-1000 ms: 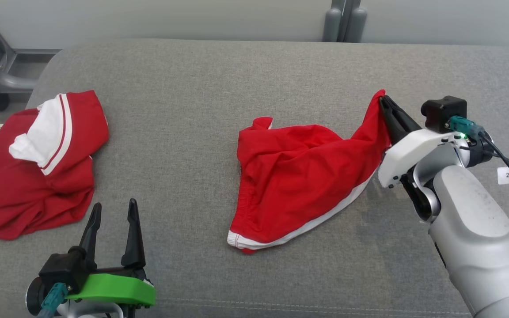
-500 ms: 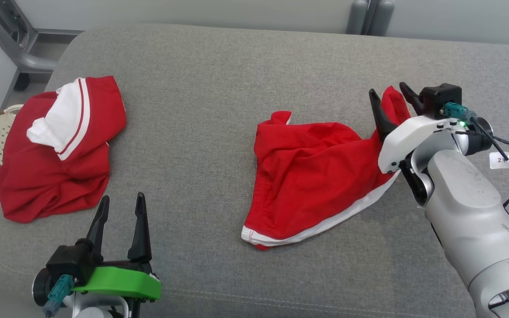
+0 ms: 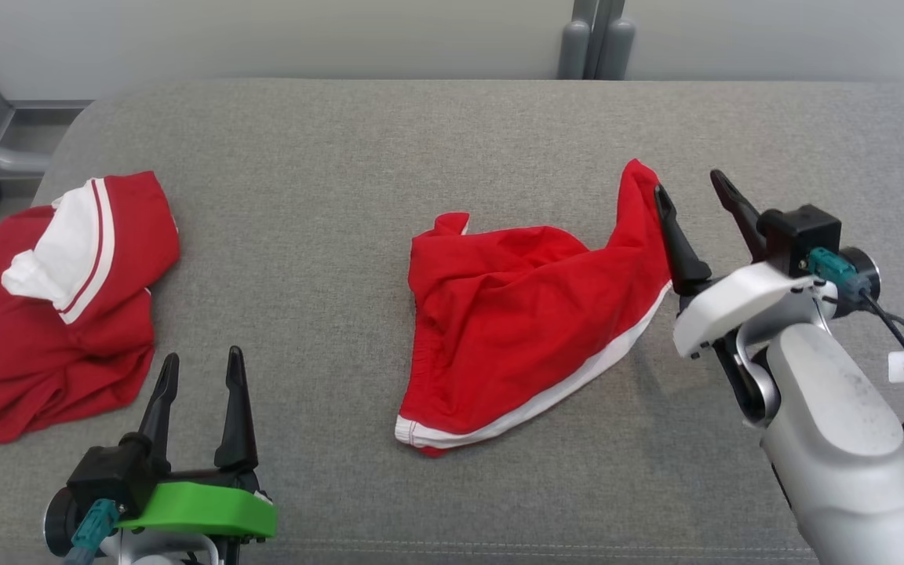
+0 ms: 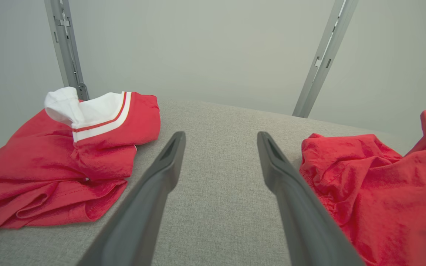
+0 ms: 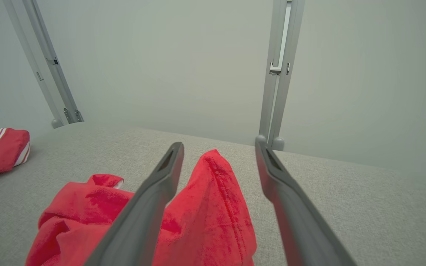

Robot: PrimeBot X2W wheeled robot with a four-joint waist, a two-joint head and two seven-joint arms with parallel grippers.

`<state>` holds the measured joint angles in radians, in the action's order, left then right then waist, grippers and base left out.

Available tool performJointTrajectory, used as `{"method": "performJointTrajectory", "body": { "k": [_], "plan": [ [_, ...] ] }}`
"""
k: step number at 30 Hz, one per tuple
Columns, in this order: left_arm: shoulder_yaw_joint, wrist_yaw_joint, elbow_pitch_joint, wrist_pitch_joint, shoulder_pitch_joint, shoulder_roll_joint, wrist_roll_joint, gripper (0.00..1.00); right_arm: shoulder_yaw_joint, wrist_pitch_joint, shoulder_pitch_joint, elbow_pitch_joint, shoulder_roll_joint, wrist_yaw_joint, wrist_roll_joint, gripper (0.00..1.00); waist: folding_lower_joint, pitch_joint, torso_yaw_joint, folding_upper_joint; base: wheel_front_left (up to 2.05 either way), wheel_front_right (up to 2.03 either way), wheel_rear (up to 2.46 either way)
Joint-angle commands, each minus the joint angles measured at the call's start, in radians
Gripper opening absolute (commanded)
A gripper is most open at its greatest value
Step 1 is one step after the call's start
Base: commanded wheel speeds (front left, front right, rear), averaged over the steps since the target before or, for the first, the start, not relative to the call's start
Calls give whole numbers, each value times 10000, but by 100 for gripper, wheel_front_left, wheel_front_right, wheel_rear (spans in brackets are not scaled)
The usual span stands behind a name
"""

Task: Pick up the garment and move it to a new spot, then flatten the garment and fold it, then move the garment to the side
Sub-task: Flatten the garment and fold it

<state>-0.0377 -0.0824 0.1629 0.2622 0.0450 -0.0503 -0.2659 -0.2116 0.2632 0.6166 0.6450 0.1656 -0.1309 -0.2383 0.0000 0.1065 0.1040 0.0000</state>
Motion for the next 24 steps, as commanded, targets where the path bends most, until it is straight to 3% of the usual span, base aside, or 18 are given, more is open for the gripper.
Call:
{"method": "performJointTrajectory", "body": {
  "k": [1, 10, 24],
  "plan": [
    [59, 55, -65, 18, -162, -6, 24, 100, 97, 39, -503, -394, -23, 5, 56, 100, 0, -129, -219, 0, 0, 0, 0],
    [489, 81, -284, 18, -687, -8, 214, 100, 954, 41, -2903, -2610, -542, 5, 652, 100, 0, -553, -759, 0, 0, 0, 0],
    [1143, 33, -554, 18, -1634, -41, 813, 100, 2192, 41, -4996, -3876, -1017, 5, 1180, 100, 0, -1165, -1148, 0, 0, 0, 0]
  ]
}}
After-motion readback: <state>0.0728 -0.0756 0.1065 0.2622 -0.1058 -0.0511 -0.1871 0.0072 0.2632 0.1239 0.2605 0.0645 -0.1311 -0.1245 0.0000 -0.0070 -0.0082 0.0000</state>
